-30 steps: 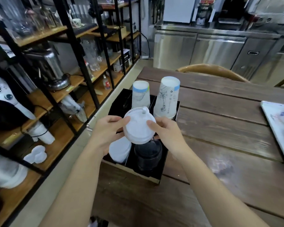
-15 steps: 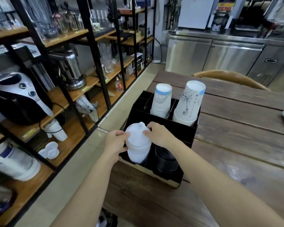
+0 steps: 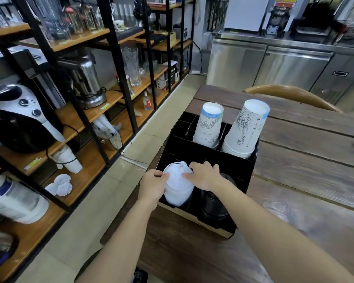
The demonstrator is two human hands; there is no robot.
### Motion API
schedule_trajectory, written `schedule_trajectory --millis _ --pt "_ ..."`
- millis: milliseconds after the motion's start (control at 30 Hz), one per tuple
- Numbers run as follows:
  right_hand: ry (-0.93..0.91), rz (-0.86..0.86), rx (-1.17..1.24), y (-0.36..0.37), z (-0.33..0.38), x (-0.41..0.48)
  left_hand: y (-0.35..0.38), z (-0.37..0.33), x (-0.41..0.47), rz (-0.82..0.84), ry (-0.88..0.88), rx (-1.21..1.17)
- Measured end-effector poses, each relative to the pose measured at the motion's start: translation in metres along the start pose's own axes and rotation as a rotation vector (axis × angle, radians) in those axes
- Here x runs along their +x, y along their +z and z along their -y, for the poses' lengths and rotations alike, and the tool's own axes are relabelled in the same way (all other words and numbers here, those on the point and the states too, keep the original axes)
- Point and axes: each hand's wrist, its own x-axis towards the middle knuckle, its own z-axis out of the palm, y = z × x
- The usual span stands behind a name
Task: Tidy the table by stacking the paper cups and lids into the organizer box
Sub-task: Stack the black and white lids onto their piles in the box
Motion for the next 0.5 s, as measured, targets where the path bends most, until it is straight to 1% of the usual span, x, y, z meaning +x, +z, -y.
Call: schedule_trajectory --millis 200,300,367,400,433,500 --pt "-0.034 0.016 -0.063 -0.005 -0.004 -0.001 0.003 0.001 0.004 0.022 0.067 0.082" --pt "-0.068 -0.005 -0.060 -0.004 -0.004 -0.004 0.004 -0.001 0.008 0.015 0.107 0.207" --pt "-0.108 -0.052 -0.040 -0.007 -0.005 -0.007 0.006 -0.004 0.010 0.002 0.140 0.280" --pt "-0.132 -0.111 -0.022 -0.009 -0.005 -0.009 0.008 -0.006 0.010 -0.017 0.165 0.304" --pt "-0.152 -0.207 0.012 -0.012 -0.006 -0.013 0.011 -0.010 0.009 -0.044 0.199 0.317" --pt "-0.167 -0.482 0.100 -0.020 -0.011 -0.020 0.018 -0.022 0.006 -0.100 0.302 0.304"
